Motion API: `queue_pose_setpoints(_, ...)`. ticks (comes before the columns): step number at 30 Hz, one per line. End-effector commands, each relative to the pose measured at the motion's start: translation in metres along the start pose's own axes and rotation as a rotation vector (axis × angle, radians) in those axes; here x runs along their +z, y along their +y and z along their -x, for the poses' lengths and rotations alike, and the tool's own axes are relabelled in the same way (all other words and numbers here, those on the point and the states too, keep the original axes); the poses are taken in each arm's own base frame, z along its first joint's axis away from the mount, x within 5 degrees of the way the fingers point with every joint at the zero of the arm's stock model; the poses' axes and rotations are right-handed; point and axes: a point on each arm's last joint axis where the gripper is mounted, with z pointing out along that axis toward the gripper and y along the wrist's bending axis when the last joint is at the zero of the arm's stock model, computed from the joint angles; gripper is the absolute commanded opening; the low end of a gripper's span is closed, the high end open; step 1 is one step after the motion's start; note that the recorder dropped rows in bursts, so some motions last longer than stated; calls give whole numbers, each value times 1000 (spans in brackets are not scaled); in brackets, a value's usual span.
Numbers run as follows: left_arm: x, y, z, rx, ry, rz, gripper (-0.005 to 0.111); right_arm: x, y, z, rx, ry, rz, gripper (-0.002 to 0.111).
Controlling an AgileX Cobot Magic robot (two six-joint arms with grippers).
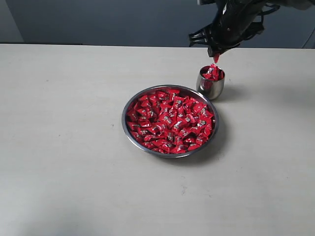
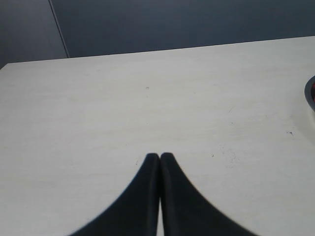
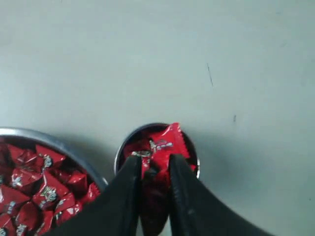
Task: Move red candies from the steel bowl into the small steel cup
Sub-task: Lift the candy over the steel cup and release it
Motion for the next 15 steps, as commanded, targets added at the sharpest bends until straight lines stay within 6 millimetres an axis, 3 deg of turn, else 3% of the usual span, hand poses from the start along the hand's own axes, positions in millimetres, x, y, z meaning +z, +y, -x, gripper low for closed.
queue_pose_setpoints(1, 0, 0, 0, 0, -11, 1, 0, 10, -3, 2, 15, -32, 67, -1)
queue_pose_setpoints(5, 0, 0, 0, 0, -11, 1, 0, 33, -2, -4, 17, 11, 68, -1)
queue_pose_setpoints(15, 0, 0, 0, 0, -11, 1, 0, 46, -5, -8, -4, 28, 32, -1)
